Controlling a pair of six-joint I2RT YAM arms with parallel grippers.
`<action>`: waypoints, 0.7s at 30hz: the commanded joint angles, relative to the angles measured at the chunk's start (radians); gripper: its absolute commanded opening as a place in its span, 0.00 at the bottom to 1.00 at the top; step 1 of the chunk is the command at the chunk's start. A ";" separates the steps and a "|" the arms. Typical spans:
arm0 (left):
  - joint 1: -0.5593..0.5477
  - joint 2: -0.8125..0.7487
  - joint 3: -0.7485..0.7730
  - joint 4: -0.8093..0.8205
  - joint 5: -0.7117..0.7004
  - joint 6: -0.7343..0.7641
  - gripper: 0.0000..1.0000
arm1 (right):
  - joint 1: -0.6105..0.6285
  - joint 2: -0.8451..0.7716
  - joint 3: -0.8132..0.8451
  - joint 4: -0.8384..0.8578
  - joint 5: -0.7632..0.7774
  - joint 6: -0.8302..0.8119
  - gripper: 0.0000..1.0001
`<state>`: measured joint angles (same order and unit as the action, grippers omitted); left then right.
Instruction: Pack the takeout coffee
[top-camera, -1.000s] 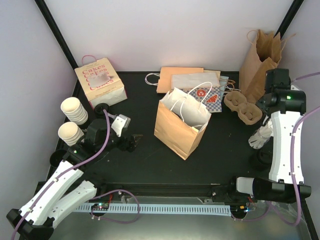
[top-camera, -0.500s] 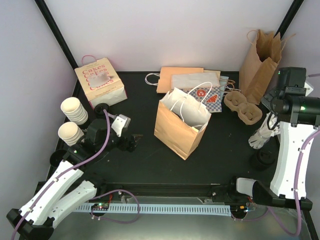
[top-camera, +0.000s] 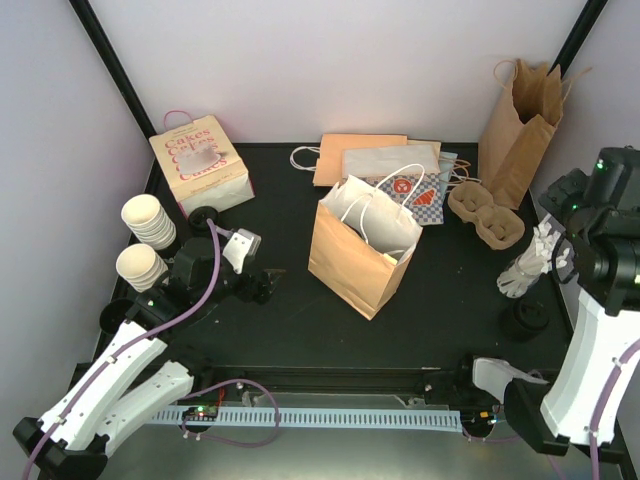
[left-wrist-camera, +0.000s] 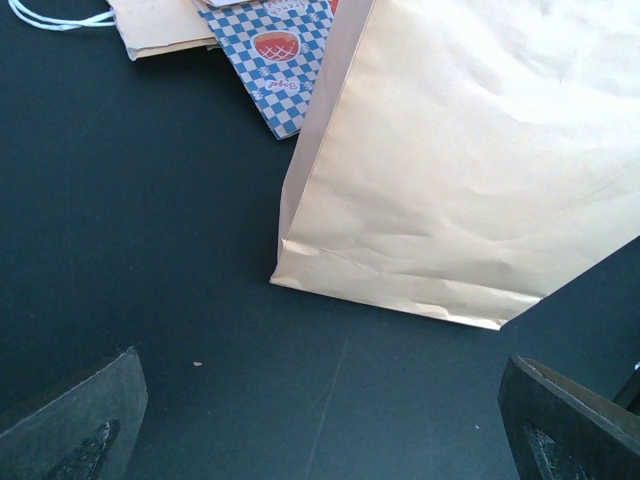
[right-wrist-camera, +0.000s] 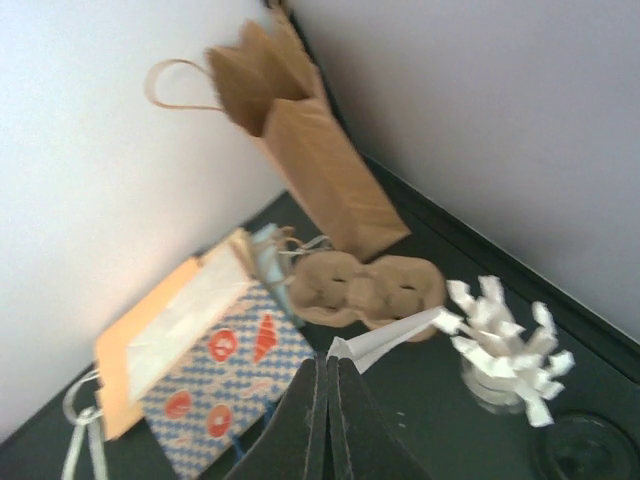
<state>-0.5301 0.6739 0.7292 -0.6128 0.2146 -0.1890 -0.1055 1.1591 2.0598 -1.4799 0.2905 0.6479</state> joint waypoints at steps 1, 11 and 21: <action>0.008 -0.004 -0.004 0.023 0.015 0.013 0.99 | -0.005 -0.086 0.000 0.166 -0.204 -0.074 0.01; 0.006 -0.003 -0.004 0.023 0.014 0.013 0.99 | -0.005 -0.189 -0.183 0.496 -0.720 -0.035 0.01; 0.007 -0.001 -0.004 0.022 0.012 0.011 0.99 | 0.002 -0.132 -0.281 0.751 -1.111 0.147 0.01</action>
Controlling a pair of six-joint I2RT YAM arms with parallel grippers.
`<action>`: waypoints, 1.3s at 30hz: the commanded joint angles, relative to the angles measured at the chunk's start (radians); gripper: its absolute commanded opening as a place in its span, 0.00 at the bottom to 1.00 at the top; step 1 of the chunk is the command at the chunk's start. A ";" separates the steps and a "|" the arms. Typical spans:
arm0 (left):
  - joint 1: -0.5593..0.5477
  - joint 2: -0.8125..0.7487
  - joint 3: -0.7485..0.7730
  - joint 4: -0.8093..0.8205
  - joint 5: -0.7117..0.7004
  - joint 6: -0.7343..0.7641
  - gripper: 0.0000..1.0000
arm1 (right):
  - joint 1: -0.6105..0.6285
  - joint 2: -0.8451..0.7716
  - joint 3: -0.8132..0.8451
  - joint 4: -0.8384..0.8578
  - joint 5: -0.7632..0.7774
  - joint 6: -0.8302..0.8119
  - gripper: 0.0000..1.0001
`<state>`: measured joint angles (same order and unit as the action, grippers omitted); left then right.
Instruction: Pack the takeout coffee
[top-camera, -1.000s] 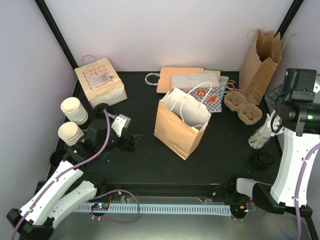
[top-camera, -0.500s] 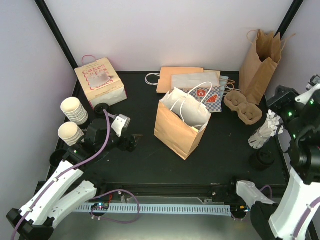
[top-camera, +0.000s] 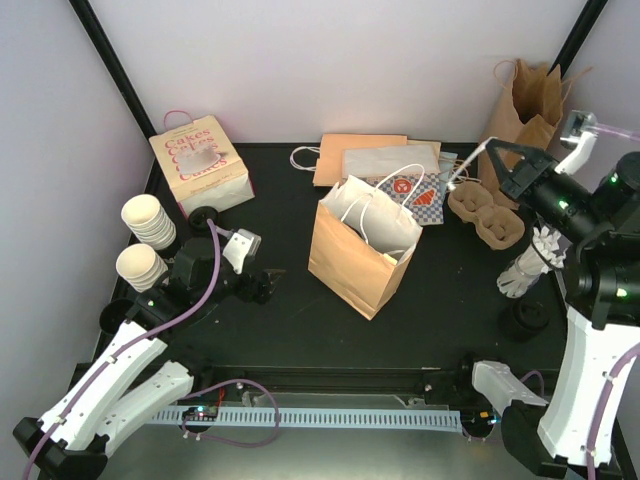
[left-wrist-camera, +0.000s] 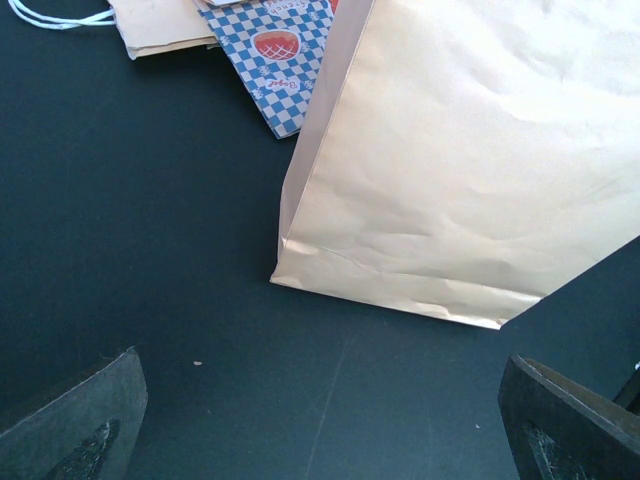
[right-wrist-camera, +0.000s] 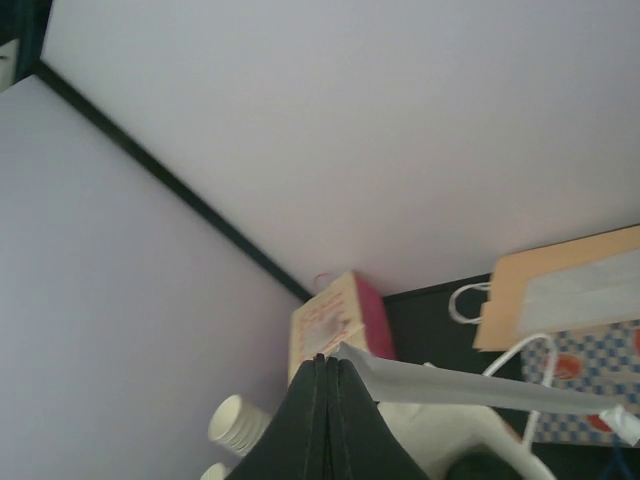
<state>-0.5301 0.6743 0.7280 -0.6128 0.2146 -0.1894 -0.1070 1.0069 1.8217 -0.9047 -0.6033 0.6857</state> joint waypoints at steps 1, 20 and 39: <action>0.007 -0.001 -0.003 0.021 0.011 0.012 0.99 | 0.011 0.025 -0.048 0.209 -0.234 0.127 0.01; 0.007 0.011 -0.001 0.019 -0.002 0.008 0.99 | 0.369 0.168 -0.114 0.271 -0.112 0.093 0.01; 0.007 0.015 -0.001 0.019 0.001 0.009 0.99 | 0.396 0.147 -0.383 0.315 -0.021 0.038 0.01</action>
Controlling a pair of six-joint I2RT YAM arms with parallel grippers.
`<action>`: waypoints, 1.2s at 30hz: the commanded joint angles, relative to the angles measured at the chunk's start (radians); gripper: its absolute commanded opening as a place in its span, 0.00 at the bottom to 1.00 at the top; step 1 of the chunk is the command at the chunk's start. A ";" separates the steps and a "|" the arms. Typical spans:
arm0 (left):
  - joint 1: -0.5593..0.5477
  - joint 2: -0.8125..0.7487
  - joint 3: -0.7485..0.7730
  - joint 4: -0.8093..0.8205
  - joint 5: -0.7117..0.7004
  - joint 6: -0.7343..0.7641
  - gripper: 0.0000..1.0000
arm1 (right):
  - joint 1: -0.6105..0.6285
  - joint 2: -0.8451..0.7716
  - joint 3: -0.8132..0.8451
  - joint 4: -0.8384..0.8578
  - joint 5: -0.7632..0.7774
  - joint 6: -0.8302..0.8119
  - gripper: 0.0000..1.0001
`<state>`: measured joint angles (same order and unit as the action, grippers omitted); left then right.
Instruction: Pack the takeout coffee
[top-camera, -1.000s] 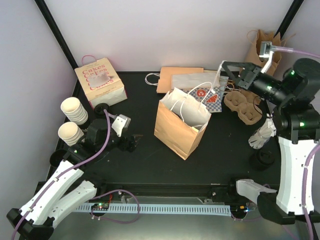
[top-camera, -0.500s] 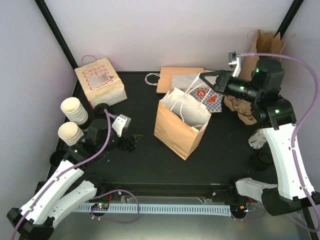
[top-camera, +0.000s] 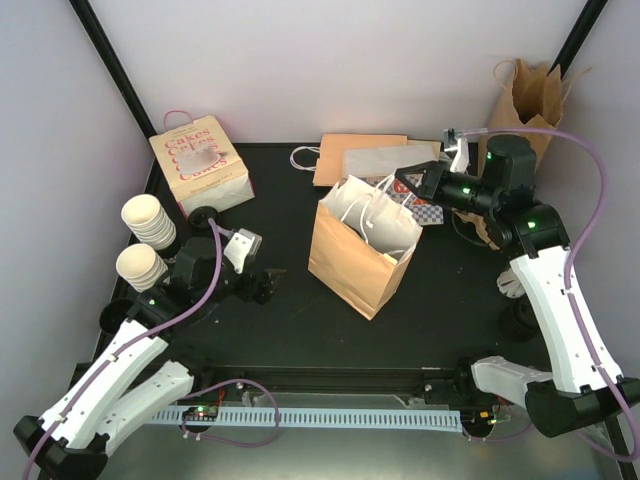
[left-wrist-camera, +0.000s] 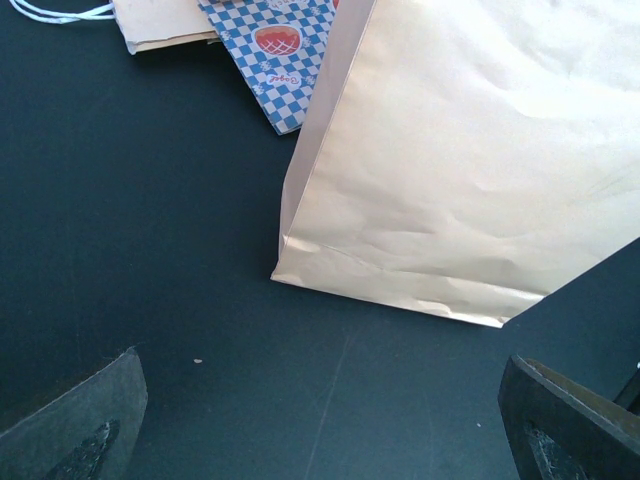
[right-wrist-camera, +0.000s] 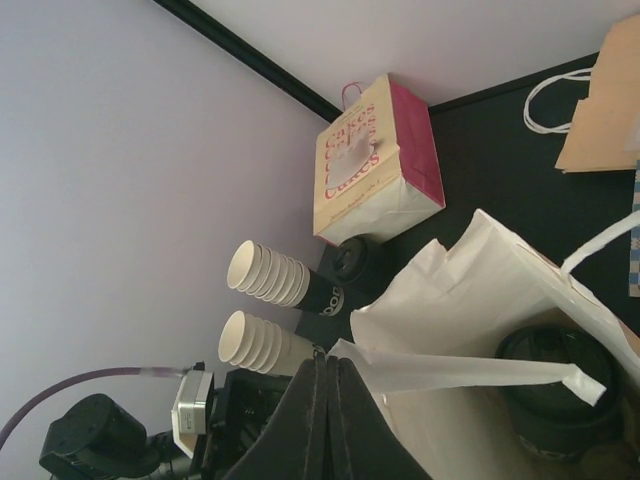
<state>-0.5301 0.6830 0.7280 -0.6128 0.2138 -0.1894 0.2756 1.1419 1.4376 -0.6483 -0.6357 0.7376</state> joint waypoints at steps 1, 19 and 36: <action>0.008 0.006 -0.002 0.019 0.002 0.008 0.99 | 0.017 0.024 0.012 0.064 0.009 -0.012 0.01; 0.007 0.010 -0.003 0.018 -0.005 0.005 0.99 | 0.031 -0.122 -0.033 -0.166 0.396 -0.230 0.83; 0.006 -0.003 0.005 -0.001 -0.020 -0.011 0.99 | 0.031 -0.493 -0.445 -0.013 0.747 -0.340 0.96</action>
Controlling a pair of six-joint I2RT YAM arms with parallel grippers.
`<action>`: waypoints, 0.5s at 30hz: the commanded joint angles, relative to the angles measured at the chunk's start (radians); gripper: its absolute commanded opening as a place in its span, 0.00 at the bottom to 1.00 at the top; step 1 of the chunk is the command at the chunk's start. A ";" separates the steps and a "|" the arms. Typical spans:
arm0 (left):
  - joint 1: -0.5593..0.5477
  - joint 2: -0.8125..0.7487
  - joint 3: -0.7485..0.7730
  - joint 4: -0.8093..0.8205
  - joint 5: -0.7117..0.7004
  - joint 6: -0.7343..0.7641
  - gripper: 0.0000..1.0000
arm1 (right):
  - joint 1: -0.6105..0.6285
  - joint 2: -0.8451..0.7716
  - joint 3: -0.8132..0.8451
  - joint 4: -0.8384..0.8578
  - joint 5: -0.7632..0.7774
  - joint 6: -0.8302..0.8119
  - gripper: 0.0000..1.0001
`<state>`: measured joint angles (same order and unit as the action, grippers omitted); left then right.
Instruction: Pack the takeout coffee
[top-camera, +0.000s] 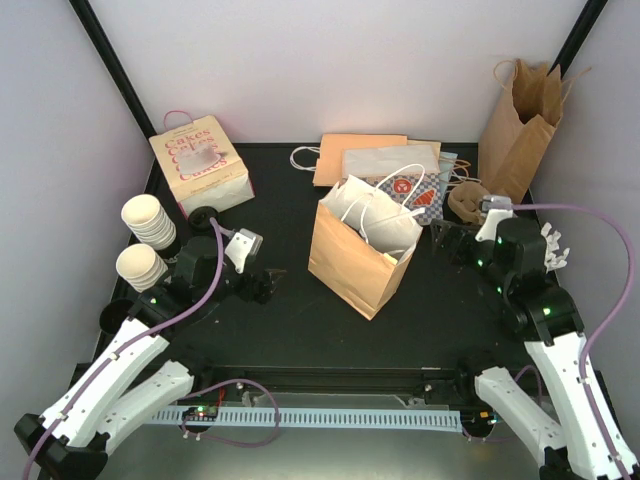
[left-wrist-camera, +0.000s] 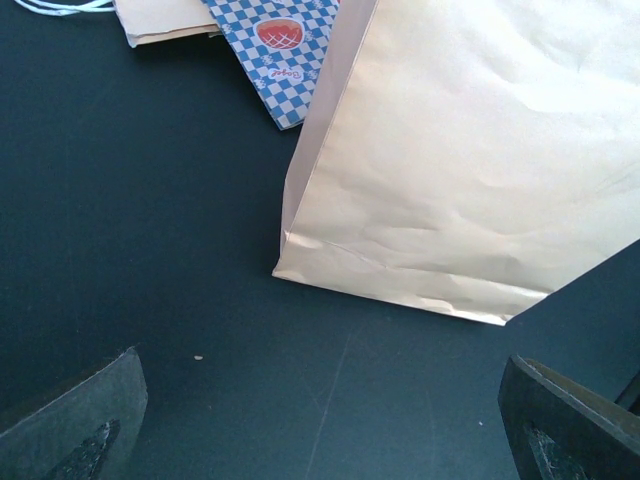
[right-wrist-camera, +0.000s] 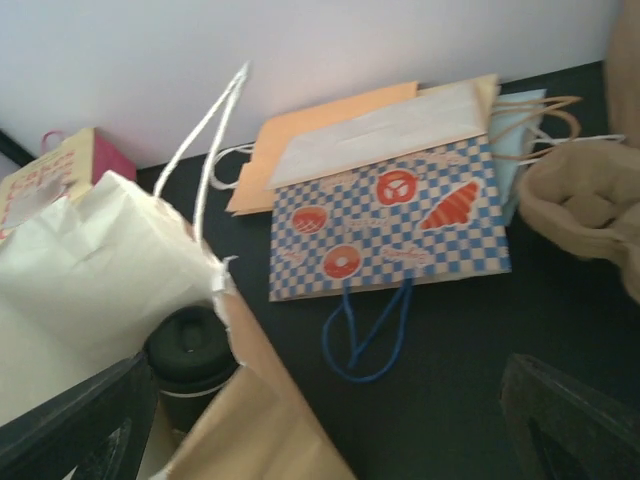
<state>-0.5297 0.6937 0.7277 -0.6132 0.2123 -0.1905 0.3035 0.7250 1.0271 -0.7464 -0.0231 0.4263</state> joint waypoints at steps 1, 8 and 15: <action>0.006 -0.014 0.009 -0.005 -0.020 -0.016 0.99 | 0.003 -0.085 -0.041 0.081 0.161 -0.025 0.96; 0.007 -0.007 0.009 0.017 0.015 -0.105 0.99 | 0.004 -0.108 -0.127 0.050 0.247 0.078 0.93; 0.006 0.003 -0.035 0.089 0.045 -0.203 0.99 | 0.004 -0.150 -0.279 0.122 0.286 0.175 0.64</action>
<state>-0.5297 0.6941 0.7151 -0.5880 0.2222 -0.3153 0.3035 0.5915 0.8001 -0.6830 0.1905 0.5251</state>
